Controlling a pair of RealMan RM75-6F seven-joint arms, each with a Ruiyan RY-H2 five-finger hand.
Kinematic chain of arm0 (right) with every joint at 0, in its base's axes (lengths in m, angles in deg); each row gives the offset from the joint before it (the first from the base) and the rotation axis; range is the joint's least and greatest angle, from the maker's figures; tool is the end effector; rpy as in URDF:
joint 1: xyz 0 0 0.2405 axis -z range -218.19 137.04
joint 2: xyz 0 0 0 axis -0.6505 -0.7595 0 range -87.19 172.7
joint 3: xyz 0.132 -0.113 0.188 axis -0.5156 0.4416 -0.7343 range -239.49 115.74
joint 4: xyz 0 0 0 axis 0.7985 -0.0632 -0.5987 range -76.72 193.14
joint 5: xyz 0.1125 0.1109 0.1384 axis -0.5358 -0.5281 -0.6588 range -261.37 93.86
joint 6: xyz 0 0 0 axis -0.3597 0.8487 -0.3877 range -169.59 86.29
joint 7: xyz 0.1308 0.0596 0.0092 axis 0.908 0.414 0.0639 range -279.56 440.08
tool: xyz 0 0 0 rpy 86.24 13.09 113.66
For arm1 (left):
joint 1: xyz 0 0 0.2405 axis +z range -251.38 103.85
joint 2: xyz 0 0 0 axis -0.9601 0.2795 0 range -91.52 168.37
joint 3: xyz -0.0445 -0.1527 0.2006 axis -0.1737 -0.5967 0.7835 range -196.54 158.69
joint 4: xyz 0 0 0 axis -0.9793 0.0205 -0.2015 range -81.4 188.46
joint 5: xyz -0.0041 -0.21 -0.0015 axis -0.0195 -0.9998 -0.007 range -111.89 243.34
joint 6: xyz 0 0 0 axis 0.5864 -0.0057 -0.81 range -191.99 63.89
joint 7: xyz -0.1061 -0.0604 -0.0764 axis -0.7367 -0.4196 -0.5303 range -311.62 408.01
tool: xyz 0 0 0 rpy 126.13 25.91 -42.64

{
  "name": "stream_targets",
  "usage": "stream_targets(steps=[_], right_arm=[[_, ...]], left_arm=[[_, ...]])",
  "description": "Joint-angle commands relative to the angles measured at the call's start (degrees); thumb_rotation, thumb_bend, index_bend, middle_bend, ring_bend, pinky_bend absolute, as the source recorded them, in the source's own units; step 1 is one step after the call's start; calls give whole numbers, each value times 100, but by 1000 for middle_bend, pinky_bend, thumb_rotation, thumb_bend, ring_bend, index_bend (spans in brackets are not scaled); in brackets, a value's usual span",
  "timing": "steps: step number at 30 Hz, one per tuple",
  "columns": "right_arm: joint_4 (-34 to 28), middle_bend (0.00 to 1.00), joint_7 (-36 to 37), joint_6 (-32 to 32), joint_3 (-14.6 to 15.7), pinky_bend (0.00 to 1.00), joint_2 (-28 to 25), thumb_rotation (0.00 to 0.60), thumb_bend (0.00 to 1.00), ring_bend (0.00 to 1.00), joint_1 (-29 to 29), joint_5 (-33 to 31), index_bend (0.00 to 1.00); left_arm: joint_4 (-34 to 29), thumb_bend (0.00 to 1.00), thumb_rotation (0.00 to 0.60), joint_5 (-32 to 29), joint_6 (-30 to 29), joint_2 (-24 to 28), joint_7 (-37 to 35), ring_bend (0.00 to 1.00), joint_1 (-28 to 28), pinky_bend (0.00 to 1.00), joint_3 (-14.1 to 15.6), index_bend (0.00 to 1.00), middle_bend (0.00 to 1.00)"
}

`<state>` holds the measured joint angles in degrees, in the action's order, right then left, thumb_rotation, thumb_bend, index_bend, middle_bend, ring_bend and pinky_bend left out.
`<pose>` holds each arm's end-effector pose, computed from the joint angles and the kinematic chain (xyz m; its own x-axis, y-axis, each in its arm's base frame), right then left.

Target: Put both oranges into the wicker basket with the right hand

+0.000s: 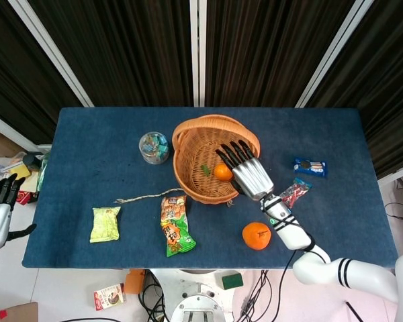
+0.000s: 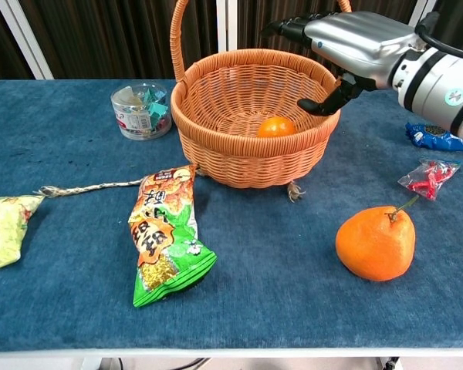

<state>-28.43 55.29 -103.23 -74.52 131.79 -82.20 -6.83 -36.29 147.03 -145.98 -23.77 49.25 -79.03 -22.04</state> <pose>-0.1079 -0.3378 0.0029 0.5010 -0.0002 0.8654 -0.7392 -0.5201 0.4278 -0.3342 0.1848 0.1738 0.4710 0.0444 0.8810 0.8783 0.0692 -0.4730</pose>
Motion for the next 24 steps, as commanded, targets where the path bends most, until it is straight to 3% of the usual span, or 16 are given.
stream_targets(steps=[1, 6, 13, 20, 24], right_arm=[[-244, 30, 243, -156, 159, 50, -202, 600, 358, 0, 152, 195, 52], [-837, 43, 654, -338, 439, 50, -712, 600, 346, 0, 425, 505, 53], [-1668, 50, 1418, -523, 1175, 44, -1798, 600, 320, 0, 952, 1100, 52], [-1735, 0, 1678, -232, 1878, 0, -2308, 600, 279, 0, 1286, 1316, 0], [-1672, 0, 1679, 11, 2049, 0, -2316, 600, 270, 0, 1361, 1243, 0]], left_arm=[[-5, 57, 600, -1, -9, -1, 10, 0, 4, 102, 0, 49, 0], [-15, 57, 600, -12, 11, -8, 50, 0, -4, 102, 4, 49, 0], [-60, 57, 600, 5, -16, -13, 114, 0, 3, 102, 12, 50, 0], [-127, 57, 600, -18, 1, -16, 212, 0, 2, 102, 23, 50, 0], [-142, 57, 600, -7, -9, -14, 226, 0, 5, 102, 28, 50, 0]])
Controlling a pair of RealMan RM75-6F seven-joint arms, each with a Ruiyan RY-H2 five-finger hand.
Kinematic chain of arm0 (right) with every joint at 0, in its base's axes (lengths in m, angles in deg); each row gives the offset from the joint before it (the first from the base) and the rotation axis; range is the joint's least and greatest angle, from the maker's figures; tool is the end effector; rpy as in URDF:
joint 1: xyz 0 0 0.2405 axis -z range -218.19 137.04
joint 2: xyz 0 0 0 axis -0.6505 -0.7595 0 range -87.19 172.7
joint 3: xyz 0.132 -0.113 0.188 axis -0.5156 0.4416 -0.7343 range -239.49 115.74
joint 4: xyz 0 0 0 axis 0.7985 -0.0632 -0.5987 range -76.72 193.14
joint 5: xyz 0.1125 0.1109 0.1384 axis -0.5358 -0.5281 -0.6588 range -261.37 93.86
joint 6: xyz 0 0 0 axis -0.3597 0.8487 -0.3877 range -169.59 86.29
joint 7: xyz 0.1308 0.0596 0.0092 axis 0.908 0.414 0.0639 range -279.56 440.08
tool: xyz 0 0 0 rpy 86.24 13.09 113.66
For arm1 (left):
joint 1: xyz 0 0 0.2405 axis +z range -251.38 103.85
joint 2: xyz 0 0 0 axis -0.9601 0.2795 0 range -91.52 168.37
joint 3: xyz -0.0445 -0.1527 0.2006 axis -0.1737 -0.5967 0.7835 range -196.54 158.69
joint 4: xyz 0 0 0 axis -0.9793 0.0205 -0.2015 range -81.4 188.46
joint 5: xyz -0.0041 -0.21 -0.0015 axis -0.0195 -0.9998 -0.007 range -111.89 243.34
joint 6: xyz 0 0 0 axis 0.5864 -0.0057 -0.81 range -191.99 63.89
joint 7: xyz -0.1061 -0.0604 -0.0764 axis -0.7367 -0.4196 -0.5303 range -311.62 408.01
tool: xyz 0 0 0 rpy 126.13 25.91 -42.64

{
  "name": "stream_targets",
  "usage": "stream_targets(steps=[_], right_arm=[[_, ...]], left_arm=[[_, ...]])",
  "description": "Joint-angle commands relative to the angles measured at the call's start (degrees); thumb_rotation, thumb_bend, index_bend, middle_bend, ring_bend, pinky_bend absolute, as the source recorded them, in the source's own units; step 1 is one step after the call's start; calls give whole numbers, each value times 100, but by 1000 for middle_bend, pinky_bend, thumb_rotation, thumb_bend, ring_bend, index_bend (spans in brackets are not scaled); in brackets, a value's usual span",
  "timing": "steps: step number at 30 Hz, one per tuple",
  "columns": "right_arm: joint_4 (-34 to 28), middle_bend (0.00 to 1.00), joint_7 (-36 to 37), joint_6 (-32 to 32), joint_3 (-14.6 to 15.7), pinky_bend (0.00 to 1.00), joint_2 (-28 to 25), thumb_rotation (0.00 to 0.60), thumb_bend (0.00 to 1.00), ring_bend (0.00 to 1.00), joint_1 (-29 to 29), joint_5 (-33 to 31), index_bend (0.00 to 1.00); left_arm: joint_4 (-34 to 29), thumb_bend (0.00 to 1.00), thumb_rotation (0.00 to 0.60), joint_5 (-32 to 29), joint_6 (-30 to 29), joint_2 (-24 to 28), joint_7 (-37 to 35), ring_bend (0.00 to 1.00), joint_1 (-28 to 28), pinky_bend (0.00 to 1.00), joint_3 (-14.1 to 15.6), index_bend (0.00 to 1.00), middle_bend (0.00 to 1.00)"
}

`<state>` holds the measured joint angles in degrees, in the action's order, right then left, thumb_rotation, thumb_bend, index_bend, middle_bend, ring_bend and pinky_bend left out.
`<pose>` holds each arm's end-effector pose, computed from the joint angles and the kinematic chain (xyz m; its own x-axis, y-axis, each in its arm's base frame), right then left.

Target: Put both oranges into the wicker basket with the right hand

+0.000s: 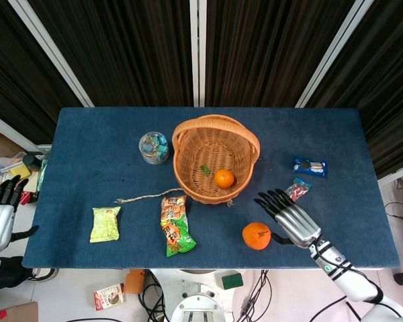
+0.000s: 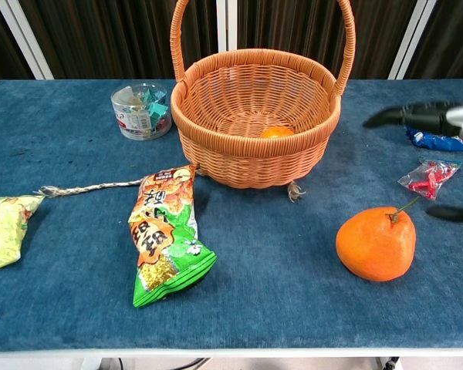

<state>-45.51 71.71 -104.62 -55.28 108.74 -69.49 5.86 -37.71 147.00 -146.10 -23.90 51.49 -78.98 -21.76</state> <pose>-0.2065 -0.2245 0.0619 0.5084 -0.3471 0.7881 -0.8103 -0.5027 0.3013 -0.3298 0.1830 0.1696 0.4820 0.0524 0.8746 0.8722 0.0662 -0.4846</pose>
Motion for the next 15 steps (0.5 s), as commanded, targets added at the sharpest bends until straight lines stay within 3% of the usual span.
stream_targets(steps=[1, 8, 15], right_arm=[[93, 0, 43, 176, 132, 0, 47, 600, 271, 0, 106, -35, 0], [518, 0, 143, 517, 67, 0, 542, 600, 270, 0, 56, -99, 0], [614, 1, 32, 843, 5, 0, 697, 600, 268, 0, -34, -280, 0]], left_arm=[[-2, 57, 600, -13, 9, -2, 6, 0, -2, 102, -3, 50, 0], [0, 59, 600, -25, -17, -1, -16, 0, 9, 102, -14, 50, 0], [25, 59, 600, -41, 7, 26, -93, 0, 8, 102, -19, 51, 0]])
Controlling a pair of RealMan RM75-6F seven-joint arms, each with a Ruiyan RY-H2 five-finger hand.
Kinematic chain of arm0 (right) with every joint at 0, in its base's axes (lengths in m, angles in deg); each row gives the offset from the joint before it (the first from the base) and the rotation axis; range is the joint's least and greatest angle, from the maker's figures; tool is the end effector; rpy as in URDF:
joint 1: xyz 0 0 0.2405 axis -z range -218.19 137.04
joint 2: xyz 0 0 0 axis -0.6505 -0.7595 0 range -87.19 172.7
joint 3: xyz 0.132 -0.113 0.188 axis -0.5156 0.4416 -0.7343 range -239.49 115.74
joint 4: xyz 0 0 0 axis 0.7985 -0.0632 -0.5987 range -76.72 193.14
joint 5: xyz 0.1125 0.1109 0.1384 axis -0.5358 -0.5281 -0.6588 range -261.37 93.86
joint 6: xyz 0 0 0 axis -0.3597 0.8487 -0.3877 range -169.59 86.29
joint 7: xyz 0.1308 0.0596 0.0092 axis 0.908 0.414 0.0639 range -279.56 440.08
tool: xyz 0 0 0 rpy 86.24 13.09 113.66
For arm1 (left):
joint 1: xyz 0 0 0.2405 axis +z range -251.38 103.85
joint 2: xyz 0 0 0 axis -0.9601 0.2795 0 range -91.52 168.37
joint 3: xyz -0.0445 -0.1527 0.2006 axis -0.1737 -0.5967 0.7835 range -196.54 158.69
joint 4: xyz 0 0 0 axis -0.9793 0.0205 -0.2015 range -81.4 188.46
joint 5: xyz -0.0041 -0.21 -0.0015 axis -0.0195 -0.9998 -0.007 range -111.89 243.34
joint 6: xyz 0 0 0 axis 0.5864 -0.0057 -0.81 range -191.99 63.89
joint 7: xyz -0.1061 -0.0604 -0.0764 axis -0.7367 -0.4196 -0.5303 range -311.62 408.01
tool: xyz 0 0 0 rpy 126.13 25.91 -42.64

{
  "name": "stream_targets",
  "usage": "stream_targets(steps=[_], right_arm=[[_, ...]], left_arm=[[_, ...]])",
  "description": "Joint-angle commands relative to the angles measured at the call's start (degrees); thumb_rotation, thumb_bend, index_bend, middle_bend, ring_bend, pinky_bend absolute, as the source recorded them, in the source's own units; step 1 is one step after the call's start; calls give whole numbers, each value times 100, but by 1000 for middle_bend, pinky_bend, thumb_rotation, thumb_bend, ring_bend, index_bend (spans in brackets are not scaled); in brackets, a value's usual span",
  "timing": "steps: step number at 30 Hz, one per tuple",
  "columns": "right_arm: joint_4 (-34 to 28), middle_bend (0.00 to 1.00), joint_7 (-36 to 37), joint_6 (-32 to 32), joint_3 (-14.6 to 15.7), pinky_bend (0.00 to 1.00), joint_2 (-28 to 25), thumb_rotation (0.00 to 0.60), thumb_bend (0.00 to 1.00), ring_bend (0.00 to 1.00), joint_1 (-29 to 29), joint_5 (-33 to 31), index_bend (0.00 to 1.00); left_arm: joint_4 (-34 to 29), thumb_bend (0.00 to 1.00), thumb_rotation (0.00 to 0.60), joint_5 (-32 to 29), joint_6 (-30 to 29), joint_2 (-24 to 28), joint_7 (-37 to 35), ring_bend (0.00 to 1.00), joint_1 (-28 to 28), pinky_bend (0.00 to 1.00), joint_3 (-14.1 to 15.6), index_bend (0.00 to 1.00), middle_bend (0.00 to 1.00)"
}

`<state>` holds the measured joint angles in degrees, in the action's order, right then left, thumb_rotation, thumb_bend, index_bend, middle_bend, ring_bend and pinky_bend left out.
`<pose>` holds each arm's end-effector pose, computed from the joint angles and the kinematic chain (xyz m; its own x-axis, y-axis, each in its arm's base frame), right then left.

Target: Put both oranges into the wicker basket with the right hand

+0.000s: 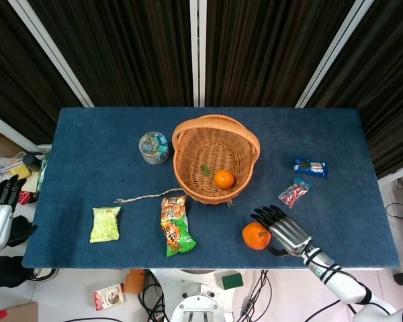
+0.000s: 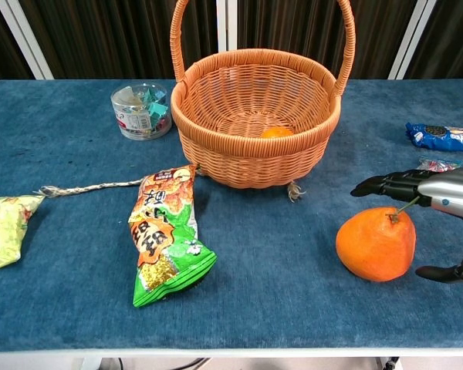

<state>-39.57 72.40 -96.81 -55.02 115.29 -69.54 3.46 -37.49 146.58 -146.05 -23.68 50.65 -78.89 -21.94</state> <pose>-0.2249 -0.2188 0.0187 0.5166 -0.4749 0.7125 -0.8280 -0.4890 0.2745 -0.3318 0.1832 0.1722 0.4746 0.0495 0.8788 0.8755 0.0761 -0.4772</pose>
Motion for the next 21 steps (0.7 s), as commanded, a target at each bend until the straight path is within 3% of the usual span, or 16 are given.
stream_targets(steps=[1, 4, 6, 7, 10, 14, 21], right_arm=[[24, 8, -54, 80, -28, 6, 58, 600, 269, 0, -32, -50, 0], [95, 123, -95, -36, -98, 131, 191, 600, 287, 84, 14, -49, 30], [155, 264, -21, -76, -113, 239, 272, 600, 298, 220, 39, -24, 149], [177, 343, 33, -77, -117, 289, 295, 600, 303, 290, 39, -9, 255], [248, 434, 114, -102, -123, 334, 334, 600, 317, 361, 49, 41, 421], [210, 466, 182, -236, -141, 347, 300, 600, 327, 375, 91, 132, 503], [-175, 466, 295, -1030, -384, 348, 10, 600, 327, 372, 194, 626, 524]], left_arm=[[7, 59, 600, 3, 1, 5, -16, 0, -1, 102, -1, 52, 0], [7, 60, 600, 16, -4, 12, -33, 0, 4, 102, 6, 52, 0], [5, 59, 600, 12, -5, 14, -37, 0, 7, 102, 6, 52, 0], [3, 59, 600, 8, -7, 15, -36, 0, 9, 102, 5, 52, 0], [-8, 60, 600, -8, -15, 18, -38, 0, 18, 102, 1, 53, 0], [-17, 60, 600, -6, -28, 24, -35, 0, 27, 102, 2, 53, 0], [-22, 60, 600, 2, -40, 35, -42, 0, 36, 102, 5, 53, 0]])
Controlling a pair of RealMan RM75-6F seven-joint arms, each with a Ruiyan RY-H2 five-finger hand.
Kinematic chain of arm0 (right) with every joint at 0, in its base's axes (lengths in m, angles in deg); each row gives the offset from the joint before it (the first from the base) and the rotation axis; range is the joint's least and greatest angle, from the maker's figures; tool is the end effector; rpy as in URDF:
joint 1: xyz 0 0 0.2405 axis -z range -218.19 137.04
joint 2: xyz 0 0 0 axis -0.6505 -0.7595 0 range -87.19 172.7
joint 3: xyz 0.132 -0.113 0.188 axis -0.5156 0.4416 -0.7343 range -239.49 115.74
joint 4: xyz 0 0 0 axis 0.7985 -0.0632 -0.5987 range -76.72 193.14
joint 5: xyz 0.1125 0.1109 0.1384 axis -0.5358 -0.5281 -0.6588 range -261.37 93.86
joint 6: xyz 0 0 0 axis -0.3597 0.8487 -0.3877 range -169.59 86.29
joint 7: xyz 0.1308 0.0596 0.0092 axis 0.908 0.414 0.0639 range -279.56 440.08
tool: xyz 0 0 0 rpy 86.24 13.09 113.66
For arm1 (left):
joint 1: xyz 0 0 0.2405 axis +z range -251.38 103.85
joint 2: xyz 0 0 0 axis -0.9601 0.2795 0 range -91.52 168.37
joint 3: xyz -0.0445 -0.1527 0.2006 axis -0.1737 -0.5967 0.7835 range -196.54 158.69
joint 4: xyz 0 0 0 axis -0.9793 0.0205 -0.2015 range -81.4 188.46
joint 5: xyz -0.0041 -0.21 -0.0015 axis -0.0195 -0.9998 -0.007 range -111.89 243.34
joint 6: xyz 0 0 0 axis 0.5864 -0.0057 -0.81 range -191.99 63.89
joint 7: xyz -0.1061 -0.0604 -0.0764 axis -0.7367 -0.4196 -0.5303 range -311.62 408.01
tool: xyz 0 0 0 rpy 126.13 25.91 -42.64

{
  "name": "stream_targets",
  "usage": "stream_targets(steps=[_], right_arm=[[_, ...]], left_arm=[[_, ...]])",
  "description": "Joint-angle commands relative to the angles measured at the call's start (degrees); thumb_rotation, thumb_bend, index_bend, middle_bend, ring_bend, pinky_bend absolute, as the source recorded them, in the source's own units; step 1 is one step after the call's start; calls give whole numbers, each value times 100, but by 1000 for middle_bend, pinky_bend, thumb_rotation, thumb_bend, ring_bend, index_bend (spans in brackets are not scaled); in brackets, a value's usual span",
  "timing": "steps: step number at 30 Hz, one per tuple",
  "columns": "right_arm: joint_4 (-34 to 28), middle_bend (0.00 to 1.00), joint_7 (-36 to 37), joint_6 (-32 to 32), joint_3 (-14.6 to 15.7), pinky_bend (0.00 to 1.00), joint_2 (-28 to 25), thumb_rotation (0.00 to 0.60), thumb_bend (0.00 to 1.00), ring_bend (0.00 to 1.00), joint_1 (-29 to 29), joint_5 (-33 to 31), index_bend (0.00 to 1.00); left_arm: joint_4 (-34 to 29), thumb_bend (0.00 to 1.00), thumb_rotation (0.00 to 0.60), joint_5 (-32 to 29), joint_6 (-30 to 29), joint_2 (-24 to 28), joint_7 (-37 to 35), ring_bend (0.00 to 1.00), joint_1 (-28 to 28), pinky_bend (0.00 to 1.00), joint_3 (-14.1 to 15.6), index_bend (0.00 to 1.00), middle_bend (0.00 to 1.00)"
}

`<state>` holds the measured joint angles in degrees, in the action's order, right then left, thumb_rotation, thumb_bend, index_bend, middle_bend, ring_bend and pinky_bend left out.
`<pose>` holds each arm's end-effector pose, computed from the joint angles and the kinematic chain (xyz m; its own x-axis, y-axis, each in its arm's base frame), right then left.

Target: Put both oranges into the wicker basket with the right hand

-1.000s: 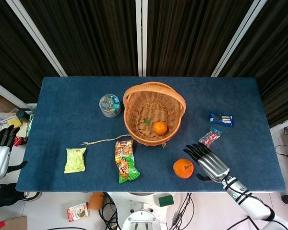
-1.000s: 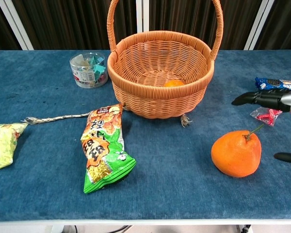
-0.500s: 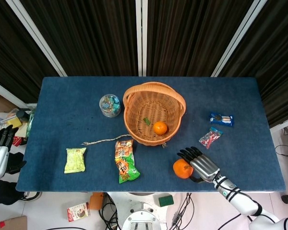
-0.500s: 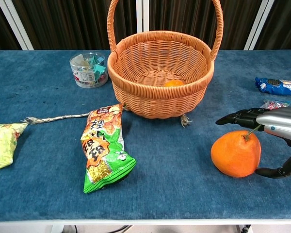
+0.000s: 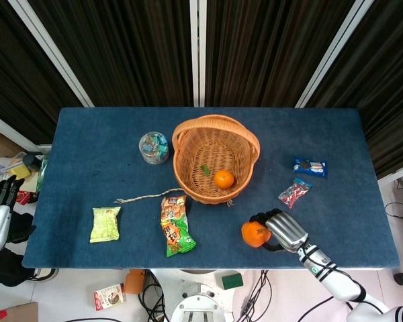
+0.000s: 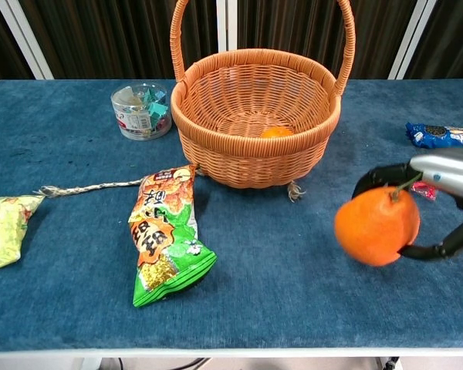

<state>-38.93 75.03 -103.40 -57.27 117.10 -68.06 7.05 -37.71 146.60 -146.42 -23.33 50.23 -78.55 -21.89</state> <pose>-0.2078 -0.2257 0.0252 0.4401 -0.3789 0.8141 -0.8390 -0.4966 0.2224 -0.3322 0.1810 0.1745 0.4706 0.0460 0.8811 0.8774 0.0814 -0.4729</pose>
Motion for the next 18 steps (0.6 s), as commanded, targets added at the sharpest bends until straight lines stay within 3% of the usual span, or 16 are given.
stream_targets(steps=[1, 6, 10, 15, 18], right_arm=[[-359, 466, -32, -493, -248, 348, -230, 600, 327, 369, 28, 352, 524], [-757, 467, -661, -686, -841, 348, -257, 600, 324, 361, -213, 388, 525], [-679, 466, -1382, -470, -1440, 347, 92, 600, 312, 354, -591, -32, 525], [-97, 460, -2177, -55, -2021, 334, 770, 600, 308, 355, -1183, -785, 525], [413, 458, -2610, 80, -2201, 311, 1206, 600, 308, 353, -1490, -1101, 525]], left_arm=[[-1, 60, 600, 5, -7, 1, -1, 0, 3, 102, 0, 53, 0], [-15, 60, 600, 29, -10, -1, 19, 0, 1, 103, 9, 53, 0], [-1, 60, 600, 19, 28, 7, 55, 0, -6, 102, 23, 53, 0], [6, 60, 600, -50, 18, 9, 16, 0, 5, 102, -12, 54, 0], [27, 60, 600, -112, 33, 12, -10, 0, 8, 103, -37, 53, 0]])
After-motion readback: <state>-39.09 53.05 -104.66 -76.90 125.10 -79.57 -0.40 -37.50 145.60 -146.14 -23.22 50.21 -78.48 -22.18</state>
